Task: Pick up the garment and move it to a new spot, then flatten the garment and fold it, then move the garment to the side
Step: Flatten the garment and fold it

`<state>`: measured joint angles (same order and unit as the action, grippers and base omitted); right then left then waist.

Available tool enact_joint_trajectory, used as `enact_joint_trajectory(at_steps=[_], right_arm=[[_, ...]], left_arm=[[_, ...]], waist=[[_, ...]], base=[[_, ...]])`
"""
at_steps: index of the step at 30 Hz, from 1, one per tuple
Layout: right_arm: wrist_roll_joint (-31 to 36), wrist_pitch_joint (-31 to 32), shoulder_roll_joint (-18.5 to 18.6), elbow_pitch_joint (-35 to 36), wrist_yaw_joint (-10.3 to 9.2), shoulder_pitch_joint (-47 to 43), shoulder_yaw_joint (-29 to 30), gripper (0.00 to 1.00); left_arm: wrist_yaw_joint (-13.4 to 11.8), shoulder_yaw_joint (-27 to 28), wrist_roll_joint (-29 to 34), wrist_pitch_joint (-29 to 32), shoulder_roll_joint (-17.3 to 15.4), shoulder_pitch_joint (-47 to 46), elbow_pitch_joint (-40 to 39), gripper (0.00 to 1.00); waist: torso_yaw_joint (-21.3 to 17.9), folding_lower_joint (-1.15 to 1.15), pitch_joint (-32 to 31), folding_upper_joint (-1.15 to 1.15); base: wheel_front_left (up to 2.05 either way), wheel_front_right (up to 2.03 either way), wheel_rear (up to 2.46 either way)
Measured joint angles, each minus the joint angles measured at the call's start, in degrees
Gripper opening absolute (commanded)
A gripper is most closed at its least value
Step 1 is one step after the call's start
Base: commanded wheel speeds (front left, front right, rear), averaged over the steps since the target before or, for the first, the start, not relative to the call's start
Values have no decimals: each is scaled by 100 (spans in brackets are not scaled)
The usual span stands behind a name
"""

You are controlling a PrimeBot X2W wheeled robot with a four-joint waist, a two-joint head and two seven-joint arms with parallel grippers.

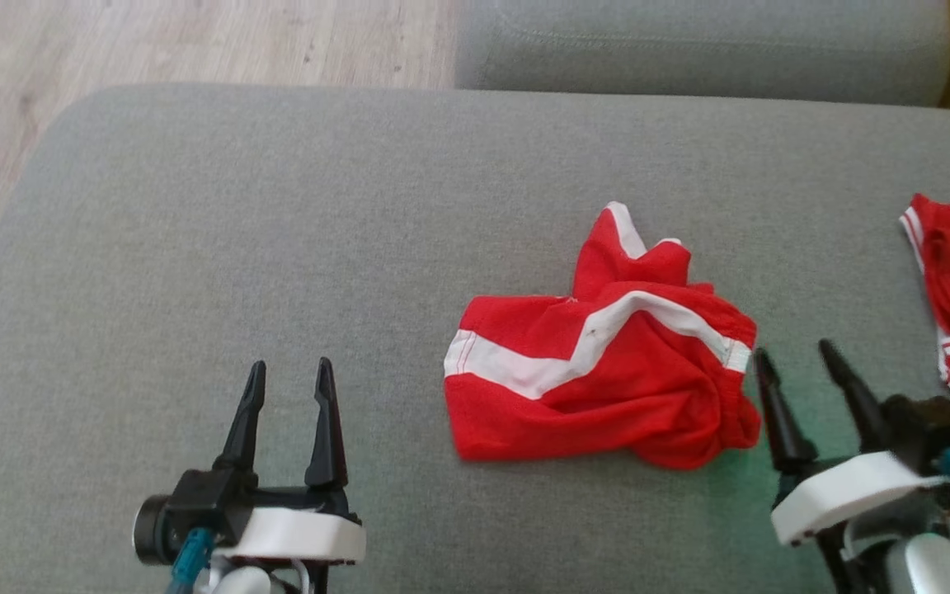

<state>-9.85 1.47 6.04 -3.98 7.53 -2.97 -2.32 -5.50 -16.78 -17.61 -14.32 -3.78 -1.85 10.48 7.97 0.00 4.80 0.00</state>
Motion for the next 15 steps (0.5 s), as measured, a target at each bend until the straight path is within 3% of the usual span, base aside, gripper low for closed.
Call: enact_joint_trajectory(at_steps=[5,15], right_arm=[[104,-105,-198,246,0,4,264,100],[77,-265,-337,163,0,-9,171,100]], left_arm=[[1,-47,-1,123,-56,7,-26,100],[47,-208,-75,326,-87,222,-47,100]], waist=[[-74,0,-188,0],[-99,0,-476,0]], base=[[0,0,0],[0,0,0]])
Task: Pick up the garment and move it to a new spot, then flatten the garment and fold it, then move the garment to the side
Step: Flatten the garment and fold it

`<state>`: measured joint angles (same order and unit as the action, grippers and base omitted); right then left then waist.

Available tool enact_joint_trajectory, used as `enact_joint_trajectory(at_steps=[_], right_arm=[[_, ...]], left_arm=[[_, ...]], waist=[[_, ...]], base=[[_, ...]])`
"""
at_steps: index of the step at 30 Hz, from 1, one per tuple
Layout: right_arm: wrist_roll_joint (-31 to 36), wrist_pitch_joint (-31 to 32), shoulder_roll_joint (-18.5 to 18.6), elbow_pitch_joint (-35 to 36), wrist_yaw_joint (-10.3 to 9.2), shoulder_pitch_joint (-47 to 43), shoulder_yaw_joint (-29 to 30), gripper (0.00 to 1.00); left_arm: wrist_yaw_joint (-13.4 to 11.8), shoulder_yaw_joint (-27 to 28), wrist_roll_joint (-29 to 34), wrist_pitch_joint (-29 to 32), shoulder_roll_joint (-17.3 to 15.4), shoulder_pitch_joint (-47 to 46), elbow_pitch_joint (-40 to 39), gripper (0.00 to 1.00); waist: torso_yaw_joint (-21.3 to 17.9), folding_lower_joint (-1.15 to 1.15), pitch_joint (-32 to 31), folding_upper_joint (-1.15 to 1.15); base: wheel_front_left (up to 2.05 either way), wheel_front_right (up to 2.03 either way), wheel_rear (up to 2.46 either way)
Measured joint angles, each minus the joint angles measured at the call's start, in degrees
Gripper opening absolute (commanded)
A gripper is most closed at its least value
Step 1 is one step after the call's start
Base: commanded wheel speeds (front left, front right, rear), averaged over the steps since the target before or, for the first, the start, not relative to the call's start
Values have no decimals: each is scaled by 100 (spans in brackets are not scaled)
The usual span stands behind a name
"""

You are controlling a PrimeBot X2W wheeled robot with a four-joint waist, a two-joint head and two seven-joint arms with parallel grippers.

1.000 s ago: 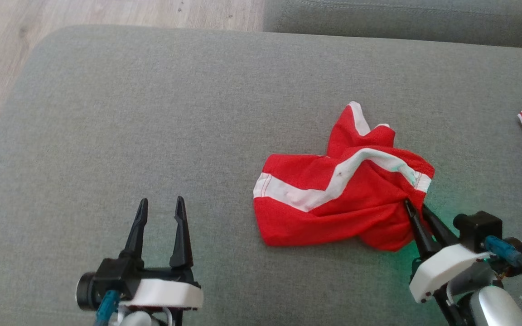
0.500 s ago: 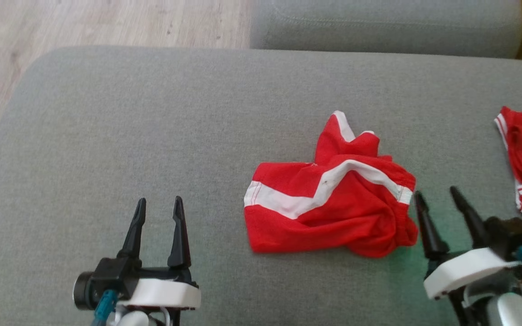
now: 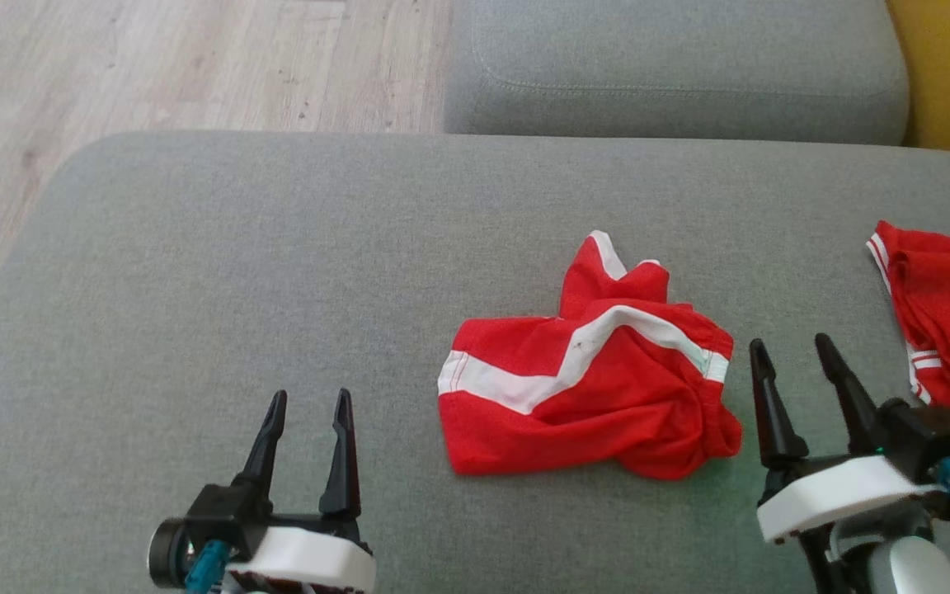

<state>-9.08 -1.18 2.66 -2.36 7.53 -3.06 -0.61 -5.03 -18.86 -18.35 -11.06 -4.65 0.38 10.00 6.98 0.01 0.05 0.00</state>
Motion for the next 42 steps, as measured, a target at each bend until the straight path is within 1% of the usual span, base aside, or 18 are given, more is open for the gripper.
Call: enact_joint_trajectory(at_steps=[7,19,24,30,37,40,41,42], right_arm=[[-177,-142,-2,-201,0,-15,-116,100],[-236,-182,-3,-392,0,-9,-24,100],[-409,301,-4,-597,0,36,46,100],[-666,954,-4,-839,0,336,-92,100],[-836,1360,63,-1039,0,667,-275,100],[-958,1365,135,-1058,0,693,-330,100],[-979,1360,165,-1055,0,721,-346,65],[-983,1330,181,-1043,0,745,-352,45]], left_arm=[[0,-70,-2,122,-18,20,1,100],[-9,-137,-43,147,-45,19,2,100],[-35,-151,-42,146,-46,12,2,100],[-51,-169,-42,134,-46,-4,11,100],[-52,-202,-43,82,-44,-42,87,100],[-52,-205,-64,51,-43,-65,100,100],[-53,-205,-86,33,-43,-69,102,100],[-53,-205,-85,32,-43,-71,105,100]], waist=[[-6,-1,-45,0],[5,-1,24,0],[42,-1,132,0],[133,-1,300,0],[263,-1,446,0],[295,-1,476,0],[298,-1,481,0],[298,-1,484,0]], base=[[0,0,0],[0,0,0],[0,0,0],[0,0,0],[0,0,0],[0,0,0],[0,0,0],[0,0,0]])
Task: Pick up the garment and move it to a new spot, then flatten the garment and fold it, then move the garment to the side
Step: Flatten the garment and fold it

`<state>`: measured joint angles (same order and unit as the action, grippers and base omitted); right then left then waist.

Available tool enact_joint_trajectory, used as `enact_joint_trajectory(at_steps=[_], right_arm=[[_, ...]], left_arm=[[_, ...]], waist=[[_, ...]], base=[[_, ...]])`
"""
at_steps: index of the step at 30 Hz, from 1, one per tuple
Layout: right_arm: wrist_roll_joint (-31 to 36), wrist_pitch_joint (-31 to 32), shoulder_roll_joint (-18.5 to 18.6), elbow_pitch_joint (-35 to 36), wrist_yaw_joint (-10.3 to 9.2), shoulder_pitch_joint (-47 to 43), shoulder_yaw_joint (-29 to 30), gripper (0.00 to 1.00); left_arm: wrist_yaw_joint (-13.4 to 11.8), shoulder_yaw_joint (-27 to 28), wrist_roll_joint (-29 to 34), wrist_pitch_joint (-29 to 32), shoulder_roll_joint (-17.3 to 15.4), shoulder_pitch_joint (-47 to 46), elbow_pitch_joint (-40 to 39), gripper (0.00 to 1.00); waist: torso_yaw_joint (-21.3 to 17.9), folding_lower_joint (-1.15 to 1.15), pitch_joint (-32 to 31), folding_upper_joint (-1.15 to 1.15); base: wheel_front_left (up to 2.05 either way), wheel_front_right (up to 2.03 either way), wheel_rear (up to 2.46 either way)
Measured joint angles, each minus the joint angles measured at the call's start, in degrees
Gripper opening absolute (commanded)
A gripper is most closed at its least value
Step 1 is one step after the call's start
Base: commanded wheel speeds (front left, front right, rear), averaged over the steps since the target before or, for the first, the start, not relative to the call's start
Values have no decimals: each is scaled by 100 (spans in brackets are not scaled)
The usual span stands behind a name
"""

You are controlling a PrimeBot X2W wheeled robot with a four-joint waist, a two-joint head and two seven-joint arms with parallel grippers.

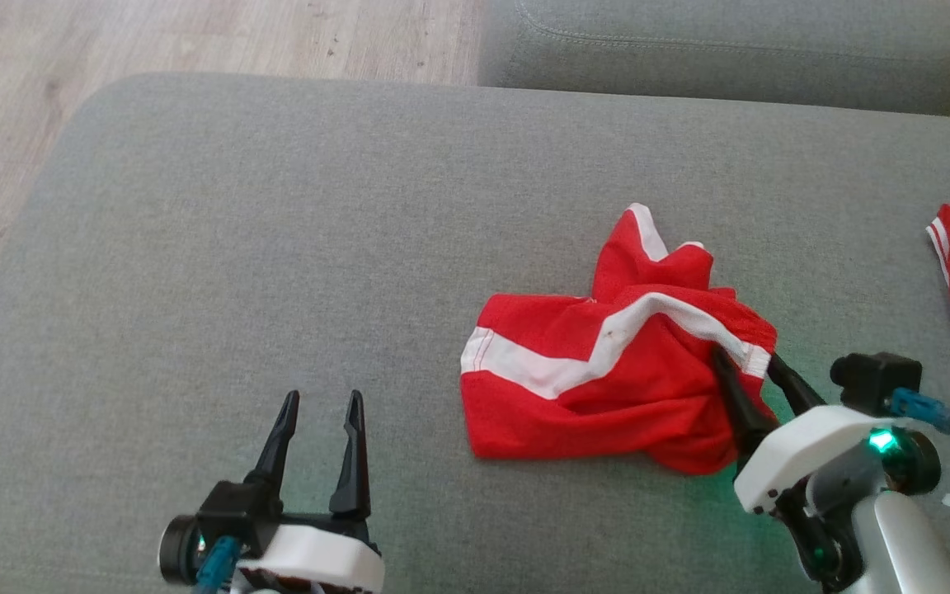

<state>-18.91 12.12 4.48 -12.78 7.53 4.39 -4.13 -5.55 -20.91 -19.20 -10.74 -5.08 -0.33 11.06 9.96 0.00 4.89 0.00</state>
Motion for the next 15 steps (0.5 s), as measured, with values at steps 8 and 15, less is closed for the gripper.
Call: enact_joint_trajectory(at_steps=[8,15], right_arm=[[1,-53,30,199,0,29,-133,0],[114,-58,154,331,0,29,-244,0]], left_arm=[[163,-224,-108,134,12,-151,181,100],[458,-642,-286,764,94,-852,746,100]], waist=[[-91,0,31,0],[-203,0,121,0]], base=[[0,0,0],[0,0,0]])
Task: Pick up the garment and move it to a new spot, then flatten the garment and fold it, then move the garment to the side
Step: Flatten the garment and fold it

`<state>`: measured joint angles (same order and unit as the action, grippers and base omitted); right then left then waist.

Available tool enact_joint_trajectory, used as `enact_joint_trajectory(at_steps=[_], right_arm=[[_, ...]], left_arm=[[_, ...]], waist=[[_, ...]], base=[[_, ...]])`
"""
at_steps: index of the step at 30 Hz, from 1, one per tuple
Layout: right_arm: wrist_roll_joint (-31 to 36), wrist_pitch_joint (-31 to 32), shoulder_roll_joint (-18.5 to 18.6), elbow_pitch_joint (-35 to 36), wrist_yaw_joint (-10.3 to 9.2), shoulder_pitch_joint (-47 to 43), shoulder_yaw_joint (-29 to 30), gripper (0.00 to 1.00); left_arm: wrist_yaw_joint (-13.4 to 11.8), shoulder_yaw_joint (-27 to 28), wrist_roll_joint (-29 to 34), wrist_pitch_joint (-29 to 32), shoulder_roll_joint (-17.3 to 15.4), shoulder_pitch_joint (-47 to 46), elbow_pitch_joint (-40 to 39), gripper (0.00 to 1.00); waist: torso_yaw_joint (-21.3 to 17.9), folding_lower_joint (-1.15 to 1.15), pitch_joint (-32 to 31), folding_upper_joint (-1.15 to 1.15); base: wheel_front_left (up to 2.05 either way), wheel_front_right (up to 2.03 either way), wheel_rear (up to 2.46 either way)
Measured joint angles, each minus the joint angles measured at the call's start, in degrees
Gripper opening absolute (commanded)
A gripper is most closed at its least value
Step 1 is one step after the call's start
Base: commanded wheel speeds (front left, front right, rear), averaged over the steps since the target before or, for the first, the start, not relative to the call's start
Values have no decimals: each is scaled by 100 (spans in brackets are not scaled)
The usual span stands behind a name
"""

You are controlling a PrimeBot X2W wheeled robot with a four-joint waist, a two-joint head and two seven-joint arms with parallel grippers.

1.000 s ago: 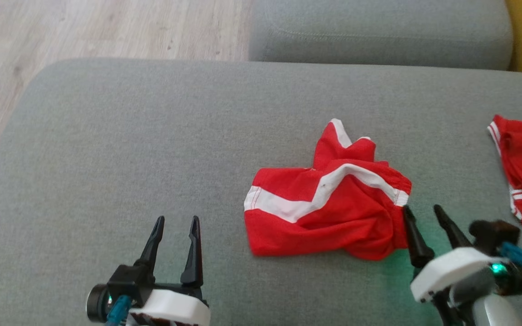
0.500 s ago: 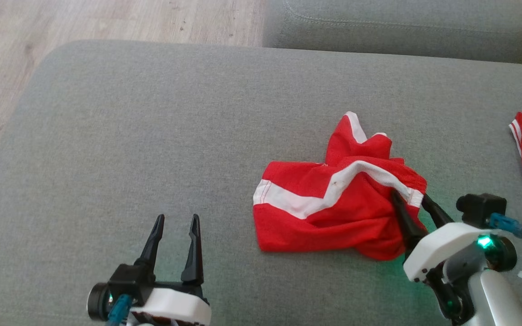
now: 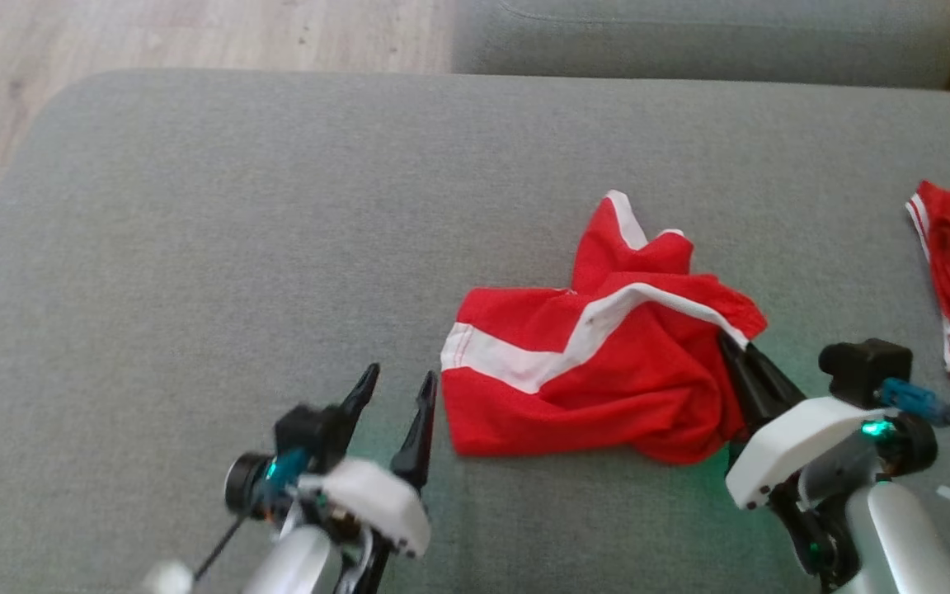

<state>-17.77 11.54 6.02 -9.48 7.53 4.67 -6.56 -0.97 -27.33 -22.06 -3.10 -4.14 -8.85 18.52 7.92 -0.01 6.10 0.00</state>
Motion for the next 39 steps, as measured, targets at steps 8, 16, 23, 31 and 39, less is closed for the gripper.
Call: enact_joint_trajectory(at_steps=[8,16,23,31,39], right_arm=[[130,-2,11,118,0,54,-234,0],[158,-54,16,174,0,109,-276,0],[172,-108,8,177,0,199,-290,0],[172,-155,7,175,0,199,-254,0],[175,-334,8,240,0,205,-196,0]], left_arm=[[-12,-319,-242,740,118,-987,1077,100],[-220,-747,20,1057,132,-1568,1723,100],[-331,-902,146,1118,138,-1790,1913,62],[-409,-870,16,916,140,-1786,1909,0],[-438,-767,-121,475,131,-1786,1625,0]], waist=[[-311,0,242,0],[-598,0,466,0],[-679,0,508,0],[-611,1,453,0],[-553,0,329,0]], base=[[0,0,0],[0,0,0],[0,0,0],[0,0,0],[0,0,0]])
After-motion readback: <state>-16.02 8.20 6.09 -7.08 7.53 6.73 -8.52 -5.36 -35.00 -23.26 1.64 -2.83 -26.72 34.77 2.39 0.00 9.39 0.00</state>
